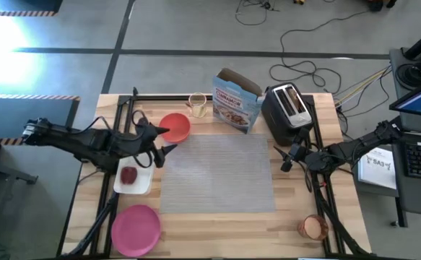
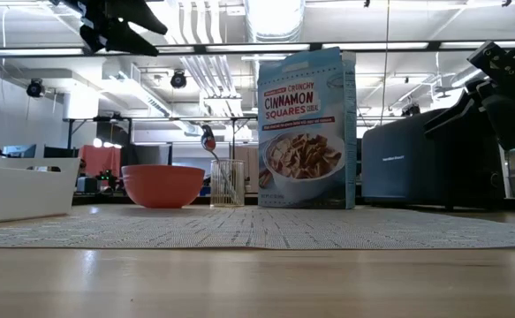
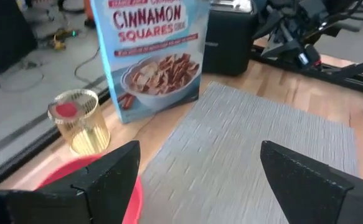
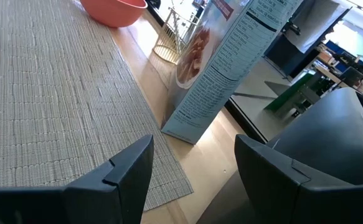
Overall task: Arrange a breakfast setting
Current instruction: Put the orange bowl on the grey table mat
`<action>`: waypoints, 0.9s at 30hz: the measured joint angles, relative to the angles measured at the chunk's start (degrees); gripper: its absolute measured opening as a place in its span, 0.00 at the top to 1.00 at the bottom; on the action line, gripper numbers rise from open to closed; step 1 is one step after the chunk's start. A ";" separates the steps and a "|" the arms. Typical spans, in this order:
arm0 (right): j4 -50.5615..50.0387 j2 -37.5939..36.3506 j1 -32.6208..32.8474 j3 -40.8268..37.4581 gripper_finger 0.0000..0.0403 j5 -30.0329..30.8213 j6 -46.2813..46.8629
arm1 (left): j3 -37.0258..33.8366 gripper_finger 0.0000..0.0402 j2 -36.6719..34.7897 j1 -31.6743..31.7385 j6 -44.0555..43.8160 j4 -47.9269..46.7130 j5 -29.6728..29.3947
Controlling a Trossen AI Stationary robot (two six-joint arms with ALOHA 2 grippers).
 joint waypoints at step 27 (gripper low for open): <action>0.00 0.00 0.00 0.01 0.47 0.00 0.01 | 2.58 0.21 2.98 3.35 -7.47 -15.59 9.95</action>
